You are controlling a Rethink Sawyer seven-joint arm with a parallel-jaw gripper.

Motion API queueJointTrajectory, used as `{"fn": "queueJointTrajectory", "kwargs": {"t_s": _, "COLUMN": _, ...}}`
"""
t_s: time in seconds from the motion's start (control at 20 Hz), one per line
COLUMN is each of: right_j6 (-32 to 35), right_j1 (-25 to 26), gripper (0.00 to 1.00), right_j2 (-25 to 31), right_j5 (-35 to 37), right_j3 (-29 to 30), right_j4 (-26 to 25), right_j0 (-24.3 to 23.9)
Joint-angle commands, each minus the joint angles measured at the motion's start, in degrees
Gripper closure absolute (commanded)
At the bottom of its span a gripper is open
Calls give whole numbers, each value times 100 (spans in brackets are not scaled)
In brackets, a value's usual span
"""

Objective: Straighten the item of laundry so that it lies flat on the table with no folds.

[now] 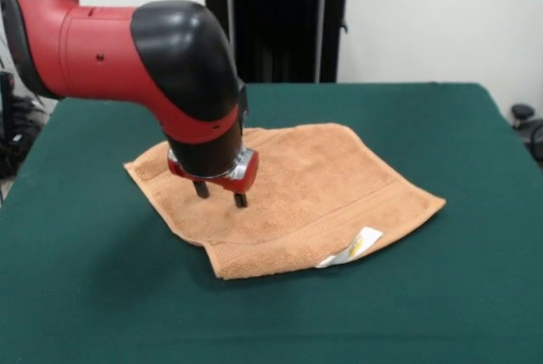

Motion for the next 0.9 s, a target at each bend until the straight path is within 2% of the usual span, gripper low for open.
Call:
{"fn": "queueJointTrajectory", "kwargs": {"t_s": 0.05, "right_j6": -2008, "right_j1": 232, "gripper": 0, "right_j2": 593, "right_j5": -395, "right_j3": -853, "right_j4": -727, "right_j0": -181}}
{"fn": "queueJointTrajectory", "kwargs": {"t_s": 0.6, "right_j6": -2397, "right_j1": 53, "gripper": 0, "right_j2": 739, "right_j5": 135, "right_j3": -1081, "right_j4": -886, "right_j0": -350}}
{"fn": "queueJointTrajectory", "kwargs": {"t_s": 0.8, "right_j6": -2336, "right_j1": -5, "gripper": 0, "right_j2": 772, "right_j5": -9, "right_j3": -878, "right_j4": -937, "right_j0": -439}}
{"fn": "queueJointTrajectory", "kwargs": {"t_s": 0.9, "right_j6": -2024, "right_j1": -48, "gripper": 0, "right_j2": 739, "right_j5": -300, "right_j3": -578, "right_j4": -909, "right_j0": -422}}
